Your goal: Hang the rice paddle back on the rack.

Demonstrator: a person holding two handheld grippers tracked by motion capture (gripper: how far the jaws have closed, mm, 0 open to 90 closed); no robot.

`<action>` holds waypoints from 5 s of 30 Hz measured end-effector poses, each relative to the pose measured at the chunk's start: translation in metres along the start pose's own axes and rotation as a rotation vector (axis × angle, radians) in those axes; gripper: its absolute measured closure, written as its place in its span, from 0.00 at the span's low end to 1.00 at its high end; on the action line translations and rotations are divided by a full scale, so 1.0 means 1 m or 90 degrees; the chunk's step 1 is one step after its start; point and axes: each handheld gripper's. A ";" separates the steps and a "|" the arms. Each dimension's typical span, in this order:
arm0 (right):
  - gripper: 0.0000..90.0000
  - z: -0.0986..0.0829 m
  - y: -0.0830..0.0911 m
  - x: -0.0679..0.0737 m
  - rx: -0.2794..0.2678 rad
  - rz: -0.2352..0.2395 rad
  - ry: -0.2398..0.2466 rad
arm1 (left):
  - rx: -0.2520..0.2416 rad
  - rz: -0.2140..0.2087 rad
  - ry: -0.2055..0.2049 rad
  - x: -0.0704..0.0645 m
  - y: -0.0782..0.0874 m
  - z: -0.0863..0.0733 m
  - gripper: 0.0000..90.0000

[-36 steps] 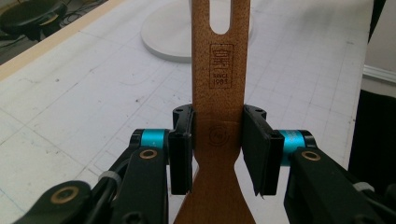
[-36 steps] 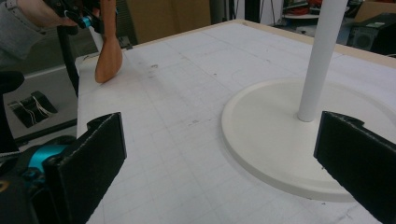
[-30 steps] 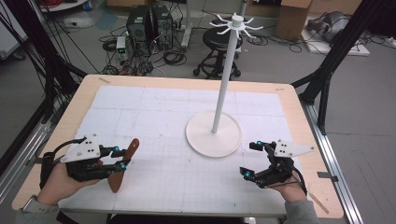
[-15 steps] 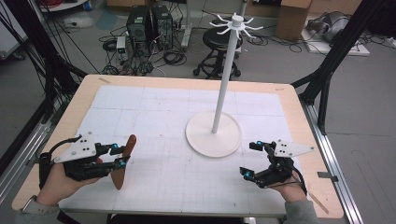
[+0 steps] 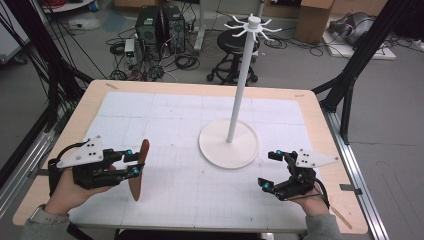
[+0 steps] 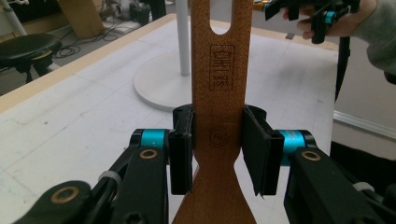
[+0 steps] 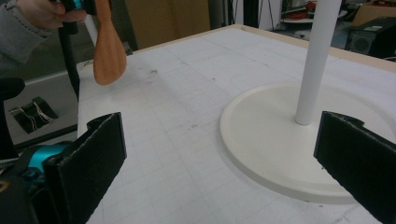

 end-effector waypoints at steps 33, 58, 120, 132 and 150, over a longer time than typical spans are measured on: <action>0.01 0.001 0.001 -0.002 -0.010 0.001 -0.006 | -0.021 -0.007 0.000 0.021 -0.043 0.053 0.72; 0.01 0.001 0.008 -0.007 -0.035 0.002 -0.021 | -0.028 -0.028 -0.016 0.034 -0.083 0.100 0.72; 0.01 -0.003 0.010 -0.018 -0.056 0.001 -0.049 | -0.078 -0.065 -0.027 0.037 -0.108 0.205 0.72; 0.01 -0.003 0.010 -0.020 -0.059 -0.001 -0.048 | -0.080 -0.063 -0.036 0.030 -0.118 0.223 0.72; 0.01 -0.003 0.011 -0.020 -0.060 0.000 -0.051 | -0.078 -0.024 -0.027 0.030 -0.143 0.233 0.72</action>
Point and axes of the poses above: each handheld gripper's, and its own axes: y roughly backward along the jaws, z roughly out of its top, x roughly to its left, and after that the axes turned 6 degrees about -x, right-handed
